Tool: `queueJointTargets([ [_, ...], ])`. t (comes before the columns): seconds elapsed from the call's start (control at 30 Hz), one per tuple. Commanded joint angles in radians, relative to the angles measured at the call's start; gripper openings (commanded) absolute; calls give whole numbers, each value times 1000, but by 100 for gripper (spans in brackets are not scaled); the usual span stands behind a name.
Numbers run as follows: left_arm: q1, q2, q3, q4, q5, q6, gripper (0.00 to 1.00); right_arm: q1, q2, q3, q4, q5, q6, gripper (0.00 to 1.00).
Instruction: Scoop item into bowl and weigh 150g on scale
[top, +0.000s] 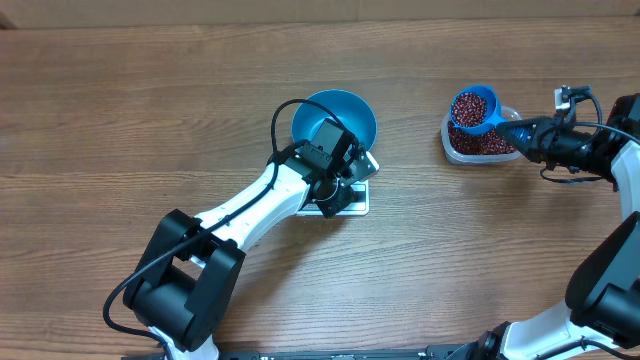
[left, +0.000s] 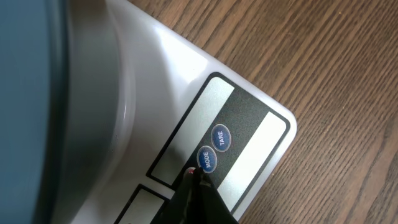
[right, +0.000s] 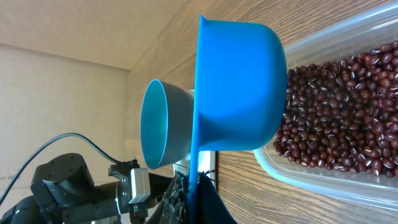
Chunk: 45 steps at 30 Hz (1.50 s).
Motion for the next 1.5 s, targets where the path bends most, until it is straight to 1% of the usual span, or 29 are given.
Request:
queueJointTargets([
  [0.0, 0, 16, 18, 3, 1, 27, 4, -5, 4, -6, 7, -24, -14, 4],
  [0.37, 0, 18, 13, 3, 1, 27, 4, -5, 4, -6, 7, -24, -14, 4],
  [0.53, 0, 45, 13, 6, 1, 27, 4, -5, 4, -6, 7, -24, -14, 4],
  [0.7, 0, 48, 13, 25, 1, 45, 4, -5, 4, -6, 6, -24, -14, 4],
  [1.3, 5, 48, 13, -15, 1, 45, 4, -5, 4, -6, 7, -24, -14, 4],
  [1.47, 5, 48, 13, -1, 1, 45, 4, -5, 4, -6, 7, -24, -14, 4],
])
